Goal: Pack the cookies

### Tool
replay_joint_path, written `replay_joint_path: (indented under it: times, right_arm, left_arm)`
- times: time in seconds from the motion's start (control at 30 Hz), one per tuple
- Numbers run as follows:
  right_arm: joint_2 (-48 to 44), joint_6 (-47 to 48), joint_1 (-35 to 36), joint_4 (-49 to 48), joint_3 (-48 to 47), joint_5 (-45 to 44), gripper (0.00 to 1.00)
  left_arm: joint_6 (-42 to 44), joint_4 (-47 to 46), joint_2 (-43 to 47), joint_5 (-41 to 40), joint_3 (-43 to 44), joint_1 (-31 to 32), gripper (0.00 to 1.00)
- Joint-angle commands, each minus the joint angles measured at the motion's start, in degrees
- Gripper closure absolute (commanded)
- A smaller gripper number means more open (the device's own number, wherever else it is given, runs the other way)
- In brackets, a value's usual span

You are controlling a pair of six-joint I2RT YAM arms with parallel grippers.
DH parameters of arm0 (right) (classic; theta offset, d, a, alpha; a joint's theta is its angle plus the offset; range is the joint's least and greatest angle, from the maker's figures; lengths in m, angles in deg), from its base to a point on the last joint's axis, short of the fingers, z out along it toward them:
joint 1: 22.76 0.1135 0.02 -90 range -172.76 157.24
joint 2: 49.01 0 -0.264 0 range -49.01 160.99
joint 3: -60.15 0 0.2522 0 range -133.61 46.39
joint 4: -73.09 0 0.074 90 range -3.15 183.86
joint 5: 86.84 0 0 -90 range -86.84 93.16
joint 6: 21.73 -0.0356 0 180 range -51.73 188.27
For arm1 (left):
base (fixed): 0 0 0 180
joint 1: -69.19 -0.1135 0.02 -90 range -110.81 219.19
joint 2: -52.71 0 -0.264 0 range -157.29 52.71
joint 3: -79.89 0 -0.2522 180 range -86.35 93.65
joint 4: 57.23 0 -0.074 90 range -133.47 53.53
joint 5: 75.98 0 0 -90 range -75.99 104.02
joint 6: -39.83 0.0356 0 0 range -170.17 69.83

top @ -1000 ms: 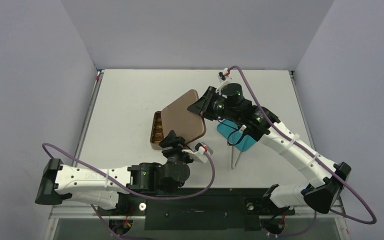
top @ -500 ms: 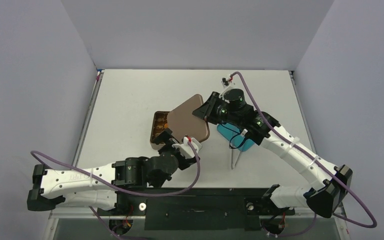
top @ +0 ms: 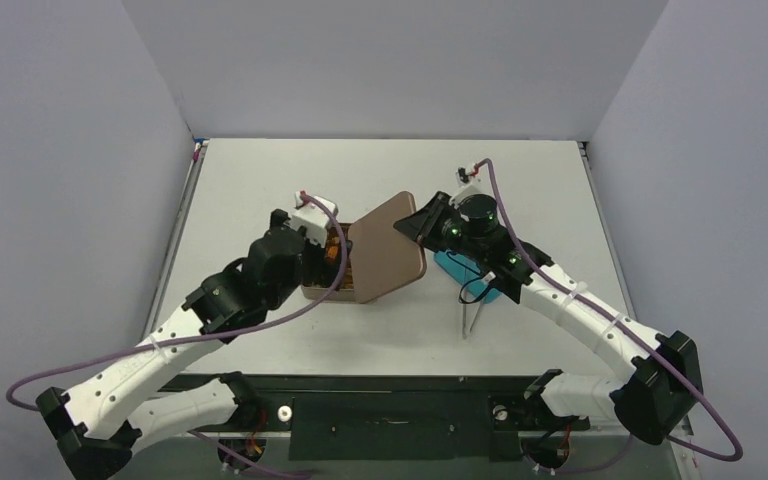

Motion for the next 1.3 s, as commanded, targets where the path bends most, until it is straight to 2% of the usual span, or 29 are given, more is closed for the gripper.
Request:
replay_joint_path:
  times: [0.0,0.1,0.23,0.33,0.43,0.73,0.9,1.1,1.27]
  right_arm:
    - [-1.76,-1.83,-1.73,-13.56,3.6,0.82,1.0]
    - [-1.95,-2.37,-2.33,-16.74,5.98,0.95,1.0]
    - [-3.09,-2.78,-2.96,-19.88,9.28,0.89,1.0]
    - [-4.92,-2.58,-3.21,-21.1,11.38,0.56,1.0]
    - [-7.15,-2.56,-3.32,-21.94,13.15,0.02,1.0]
    - [-14.0,-3.15,-3.46,-22.06,19.3,1.08,1.0]
    - [-20.49,-0.99,-3.37,-16.74,20.78,-0.44,1.0]
    - [-24.49,-0.77,-3.54,-14.01,22.97,-0.53,1.0]
    - [-26.75,-0.42,-3.47,-11.74,24.14,-0.57,1.0]
  left_arm:
    - [-7.04,4.04,-2.83,11.11,2.81,-11.73,0.03]
    - [-10.2,4.69,-5.14,16.41,2.48,-22.5,0.03]
    - [-14.02,4.22,-8.41,20.41,1.18,-33.75,0.01]
    - [-17.2,3.02,-10.83,23.83,-0.64,-40.0,0.0]
    - [-19.27,0.46,-13.83,28.09,-2.05,-44.13,0.05]
    - [-23.82,-7.19,-23.77,33.82,-4.01,-44.58,0.06]
    - [-25.16,-9.97,-29.38,34.54,-5.41,-44.58,0.12]
    - [-26.04,-14.12,-34.04,38.37,-6.2,-44.48,0.25]
    - [-26.2,-16.84,-36.89,41.0,-6.83,-44.24,0.43]
